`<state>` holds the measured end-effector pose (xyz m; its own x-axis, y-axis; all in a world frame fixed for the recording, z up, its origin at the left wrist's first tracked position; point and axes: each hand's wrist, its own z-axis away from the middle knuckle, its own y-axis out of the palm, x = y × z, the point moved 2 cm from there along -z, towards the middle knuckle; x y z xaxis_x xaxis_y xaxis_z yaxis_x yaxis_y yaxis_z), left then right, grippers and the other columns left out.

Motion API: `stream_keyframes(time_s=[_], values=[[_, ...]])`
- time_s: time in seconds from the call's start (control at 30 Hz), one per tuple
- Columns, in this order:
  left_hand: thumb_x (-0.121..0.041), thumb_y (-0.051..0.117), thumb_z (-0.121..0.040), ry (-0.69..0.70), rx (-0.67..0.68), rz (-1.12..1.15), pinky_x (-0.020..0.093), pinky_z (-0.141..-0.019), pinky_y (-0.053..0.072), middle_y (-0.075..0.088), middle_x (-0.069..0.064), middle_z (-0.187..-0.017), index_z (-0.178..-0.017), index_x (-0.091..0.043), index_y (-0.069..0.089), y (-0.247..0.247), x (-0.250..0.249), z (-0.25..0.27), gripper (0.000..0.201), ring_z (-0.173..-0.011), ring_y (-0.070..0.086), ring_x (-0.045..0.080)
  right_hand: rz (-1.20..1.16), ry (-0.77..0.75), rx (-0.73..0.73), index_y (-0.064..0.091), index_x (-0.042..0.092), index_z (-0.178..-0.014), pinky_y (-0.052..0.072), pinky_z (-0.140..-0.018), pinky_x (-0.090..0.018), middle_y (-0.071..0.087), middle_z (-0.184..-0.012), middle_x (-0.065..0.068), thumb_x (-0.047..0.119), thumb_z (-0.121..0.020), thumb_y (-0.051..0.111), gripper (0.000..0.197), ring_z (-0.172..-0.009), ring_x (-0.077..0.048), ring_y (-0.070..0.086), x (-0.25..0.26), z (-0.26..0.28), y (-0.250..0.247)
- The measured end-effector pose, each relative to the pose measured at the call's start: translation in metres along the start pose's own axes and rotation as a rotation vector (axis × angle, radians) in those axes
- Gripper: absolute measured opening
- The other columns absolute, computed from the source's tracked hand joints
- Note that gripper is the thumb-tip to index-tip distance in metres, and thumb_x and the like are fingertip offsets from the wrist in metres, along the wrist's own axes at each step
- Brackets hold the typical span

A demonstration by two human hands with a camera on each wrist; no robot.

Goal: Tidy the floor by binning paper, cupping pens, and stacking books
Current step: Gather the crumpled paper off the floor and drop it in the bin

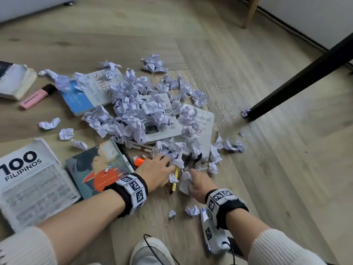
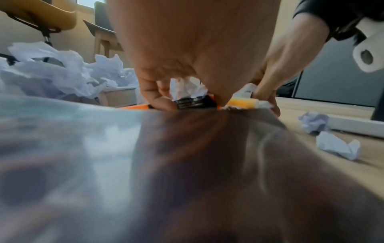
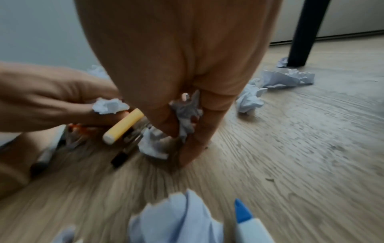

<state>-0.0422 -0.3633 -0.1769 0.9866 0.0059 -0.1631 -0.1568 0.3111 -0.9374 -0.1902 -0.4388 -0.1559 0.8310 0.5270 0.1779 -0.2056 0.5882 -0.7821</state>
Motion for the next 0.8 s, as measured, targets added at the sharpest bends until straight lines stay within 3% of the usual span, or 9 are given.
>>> stream_keyframes(time_s=[0.07,0.1,0.2,0.33,0.4,0.47,0.57,0.7,0.8], values=[[-0.026,0.045,-0.095,-0.055,-0.001,-0.003,0.041,-0.084,0.046,0.044,0.008,-0.133,-0.125,-0.014,0.048,-0.002,0.005,-0.002,0.033,-0.12,0.042,0.029,-0.05,0.048,-0.089,0.042,0.014,-0.073,0.034,-0.072,-0.029,0.061,-0.108,-0.022,0.012,-0.09,0.043,0.016,-0.1,-0.032,0.057,-0.007,-0.005,-0.007],[-0.024,0.043,-0.095,-0.092,-0.013,0.003,0.041,-0.087,0.043,0.046,0.008,-0.131,-0.124,-0.013,0.049,-0.003,0.009,-0.002,0.032,-0.12,0.042,0.029,-0.068,0.089,-0.113,0.047,0.012,-0.074,0.039,-0.075,-0.031,0.063,-0.107,-0.023,0.012,-0.09,0.042,0.017,-0.1,-0.033,0.058,-0.01,-0.006,-0.01],[-0.026,0.039,-0.094,-0.192,-0.063,0.003,0.04,-0.089,0.039,0.053,0.008,-0.121,-0.115,-0.011,0.054,-0.006,0.019,0.002,0.03,-0.113,0.045,0.027,-0.11,0.186,-0.107,0.06,0.003,-0.105,0.052,-0.084,-0.039,0.064,-0.108,-0.023,0.021,-0.091,0.039,0.031,-0.101,-0.037,0.061,-0.016,-0.005,-0.009],[-0.049,0.044,-0.085,-0.186,-0.103,0.036,0.04,-0.088,0.042,0.05,0.012,-0.119,-0.121,-0.012,0.046,-0.006,0.018,0.003,0.051,-0.106,0.048,0.028,0.038,0.141,0.054,0.053,0.005,-0.085,0.042,-0.066,-0.032,0.055,-0.085,-0.015,0.039,-0.091,0.04,0.037,-0.082,-0.029,0.056,-0.015,0.006,-0.009],[-0.053,0.048,-0.088,-0.107,-0.082,0.035,0.041,-0.087,0.045,0.043,0.014,-0.126,-0.133,-0.015,0.034,0.0,0.008,0.002,0.061,-0.11,0.048,0.03,0.059,0.115,0.118,0.049,0.009,-0.096,0.042,-0.066,-0.031,0.055,-0.089,-0.01,0.055,-0.08,0.051,0.048,-0.082,-0.027,0.055,-0.018,0.014,-0.005],[-0.037,0.047,-0.095,-0.026,-0.059,-0.031,0.04,-0.082,0.048,0.037,0.016,-0.132,-0.138,-0.019,0.028,0.003,-0.001,0.002,0.05,-0.113,0.045,0.031,0.066,0.075,0.19,0.041,0.013,-0.108,0.045,-0.069,-0.033,0.054,-0.098,-0.006,0.063,-0.069,0.065,0.068,-0.086,-0.026,0.055,-0.022,0.024,0.011],[-0.011,0.036,-0.098,-0.011,-0.004,-0.039,0.038,-0.078,0.05,0.036,0.017,-0.13,-0.133,-0.012,0.031,0.005,-0.002,0.001,0.036,-0.109,0.047,0.032,0.094,-0.006,0.209,0.036,0.014,-0.116,0.05,-0.078,-0.038,0.049,-0.113,-0.012,0.048,-0.068,0.077,0.071,-0.097,-0.031,0.056,-0.018,0.035,0.031],[-0.005,0.033,-0.099,0.028,0.029,0.077,0.033,-0.076,0.047,0.042,0.013,-0.117,-0.12,-0.009,0.039,-0.002,0.001,0.008,0.022,-0.09,0.054,0.024,0.149,-0.12,0.185,0.039,0.006,-0.121,0.047,-0.08,-0.039,0.051,-0.119,-0.019,0.015,-0.084,0.064,0.045,-0.102,-0.035,0.056,-0.013,0.023,0.027],[-0.002,0.032,-0.098,0.061,-0.008,0.102,0.034,-0.067,0.047,0.046,0.011,-0.107,-0.116,-0.008,0.039,-0.01,-0.003,0.014,0.02,-0.075,0.052,0.023,0.122,-0.068,0.158,0.043,0.007,-0.11,0.044,-0.08,-0.036,0.056,-0.12,-0.021,0.013,-0.092,0.053,0.023,-0.107,-0.034,0.056,-0.011,0.01,0.019]])
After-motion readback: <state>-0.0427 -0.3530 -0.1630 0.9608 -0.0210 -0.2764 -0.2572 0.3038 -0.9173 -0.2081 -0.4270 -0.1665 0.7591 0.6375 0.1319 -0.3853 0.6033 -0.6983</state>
